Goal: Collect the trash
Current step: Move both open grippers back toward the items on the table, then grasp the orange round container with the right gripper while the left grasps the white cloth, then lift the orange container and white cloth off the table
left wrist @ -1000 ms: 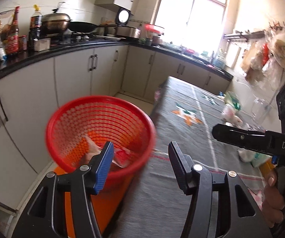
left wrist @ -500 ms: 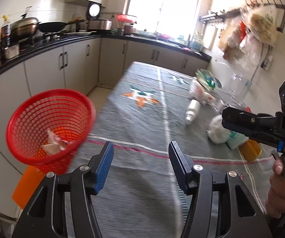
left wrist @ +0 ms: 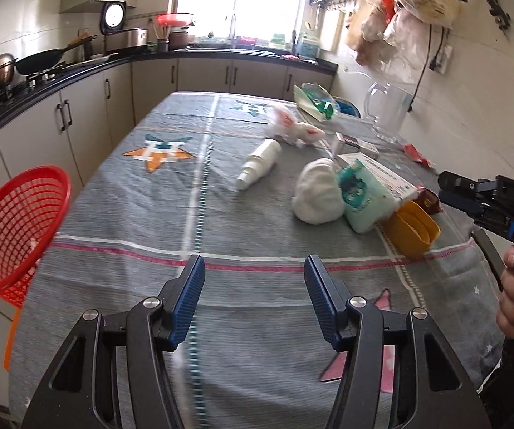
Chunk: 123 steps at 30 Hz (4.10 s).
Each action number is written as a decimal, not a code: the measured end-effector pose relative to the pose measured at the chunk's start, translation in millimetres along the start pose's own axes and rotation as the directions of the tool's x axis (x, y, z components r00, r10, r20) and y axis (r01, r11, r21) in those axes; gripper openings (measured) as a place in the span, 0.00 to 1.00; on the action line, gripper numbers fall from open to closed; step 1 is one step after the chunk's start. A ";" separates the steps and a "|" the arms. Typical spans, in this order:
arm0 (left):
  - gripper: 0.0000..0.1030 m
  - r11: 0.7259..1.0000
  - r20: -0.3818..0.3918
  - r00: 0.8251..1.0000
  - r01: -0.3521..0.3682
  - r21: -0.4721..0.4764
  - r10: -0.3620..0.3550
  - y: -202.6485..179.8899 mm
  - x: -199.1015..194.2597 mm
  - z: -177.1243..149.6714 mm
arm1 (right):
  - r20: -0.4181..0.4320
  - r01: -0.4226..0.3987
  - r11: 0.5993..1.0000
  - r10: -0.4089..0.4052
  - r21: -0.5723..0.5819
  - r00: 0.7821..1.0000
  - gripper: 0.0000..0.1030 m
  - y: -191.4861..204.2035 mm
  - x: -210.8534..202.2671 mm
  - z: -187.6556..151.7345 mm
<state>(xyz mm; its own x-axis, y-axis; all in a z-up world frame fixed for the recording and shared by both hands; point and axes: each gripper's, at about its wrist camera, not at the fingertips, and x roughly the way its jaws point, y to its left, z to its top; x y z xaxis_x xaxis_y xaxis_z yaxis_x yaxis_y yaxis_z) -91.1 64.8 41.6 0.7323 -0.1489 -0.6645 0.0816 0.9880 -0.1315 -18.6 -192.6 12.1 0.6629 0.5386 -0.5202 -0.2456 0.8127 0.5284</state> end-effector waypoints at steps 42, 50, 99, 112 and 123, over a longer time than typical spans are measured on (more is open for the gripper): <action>0.42 0.997 -0.153 0.988 -0.007 0.071 0.018 -62.8 113.7 69.3 | 0.119 0.236 0.967 -0.224 -0.095 0.967 0.07 -29.2 -6.7 -4.0; 0.29 0.999 -0.093 0.995 0.036 0.021 -0.034 -47.3 88.4 52.0 | 0.155 0.218 0.962 -0.194 -0.164 0.969 0.07 -13.7 -9.0 -8.6; 0.30 0.999 0.135 0.990 -0.035 0.004 0.034 -41.8 41.8 37.5 | 0.159 0.227 0.938 -0.190 -0.263 0.969 0.07 4.2 -2.5 -16.2; 0.30 0.999 0.164 0.985 -0.047 0.002 0.046 -42.1 35.3 37.1 | 0.166 0.223 0.959 -0.194 -0.174 0.967 0.07 -10.2 -8.2 -11.3; 0.30 0.999 0.190 0.981 -0.036 -0.014 0.038 -39.5 29.2 36.0 | 0.131 0.219 0.960 -0.198 -0.172 0.971 0.07 2.0 -6.7 -19.7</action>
<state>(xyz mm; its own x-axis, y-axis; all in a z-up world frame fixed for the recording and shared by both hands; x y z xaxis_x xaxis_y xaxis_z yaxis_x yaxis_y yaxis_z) -48.6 23.0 53.8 0.8500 -0.1002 -0.5171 0.0452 0.9920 -0.1179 -37.5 -190.2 3.4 0.7854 0.3332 -0.5216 -0.2125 0.9367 0.2784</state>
